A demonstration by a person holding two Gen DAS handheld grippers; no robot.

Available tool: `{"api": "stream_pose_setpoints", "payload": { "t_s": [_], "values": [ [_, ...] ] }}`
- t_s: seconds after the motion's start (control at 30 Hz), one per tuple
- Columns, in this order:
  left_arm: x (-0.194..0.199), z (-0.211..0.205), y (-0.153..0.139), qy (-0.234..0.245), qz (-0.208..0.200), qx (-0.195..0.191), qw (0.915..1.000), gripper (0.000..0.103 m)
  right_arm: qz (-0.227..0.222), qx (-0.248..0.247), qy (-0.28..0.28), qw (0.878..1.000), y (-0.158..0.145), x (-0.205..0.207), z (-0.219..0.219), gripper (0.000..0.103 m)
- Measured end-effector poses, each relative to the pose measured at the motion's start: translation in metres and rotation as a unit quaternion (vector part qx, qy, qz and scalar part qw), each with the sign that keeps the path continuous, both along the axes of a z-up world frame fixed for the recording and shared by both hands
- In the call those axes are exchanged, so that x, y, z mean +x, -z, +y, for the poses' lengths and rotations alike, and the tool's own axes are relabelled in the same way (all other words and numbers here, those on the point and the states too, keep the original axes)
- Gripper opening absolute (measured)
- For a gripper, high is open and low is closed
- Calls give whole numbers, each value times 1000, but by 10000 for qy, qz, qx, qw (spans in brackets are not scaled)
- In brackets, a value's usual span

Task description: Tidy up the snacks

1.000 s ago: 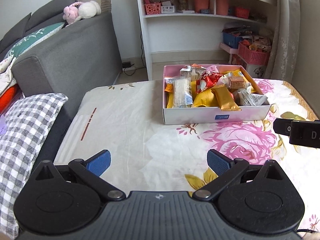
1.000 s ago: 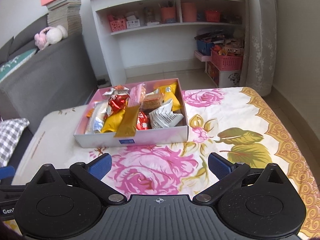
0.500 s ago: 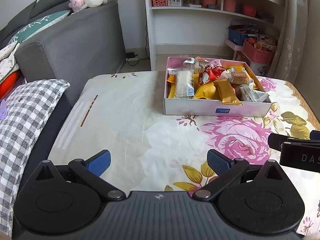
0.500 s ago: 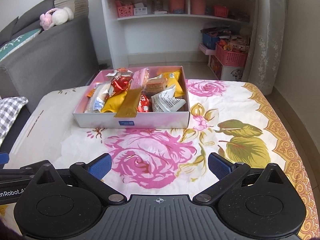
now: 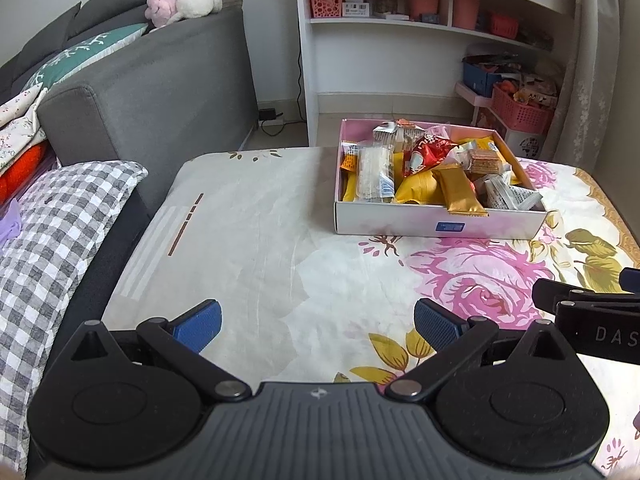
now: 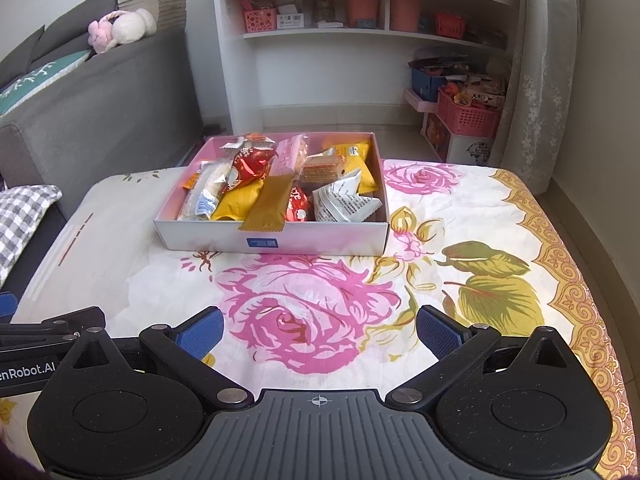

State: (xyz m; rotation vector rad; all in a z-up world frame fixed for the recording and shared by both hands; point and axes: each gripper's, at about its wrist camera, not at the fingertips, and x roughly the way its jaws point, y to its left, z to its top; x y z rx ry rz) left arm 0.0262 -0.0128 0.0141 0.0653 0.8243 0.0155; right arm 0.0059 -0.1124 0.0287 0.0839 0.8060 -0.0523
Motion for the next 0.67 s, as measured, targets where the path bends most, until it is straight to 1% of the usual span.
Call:
{"api": "stream_pose_setpoints", "payload": {
  "t_s": [0.43, 0.67],
  "values": [
    [0, 0, 0, 1, 2, 2, 10000, 103, 43, -11, -31, 10000, 2, 1, 1, 103],
    [-1, -2, -1, 84, 20, -12, 10000, 103, 54, -5, -25, 10000, 3, 2, 1, 103]
  ]
}}
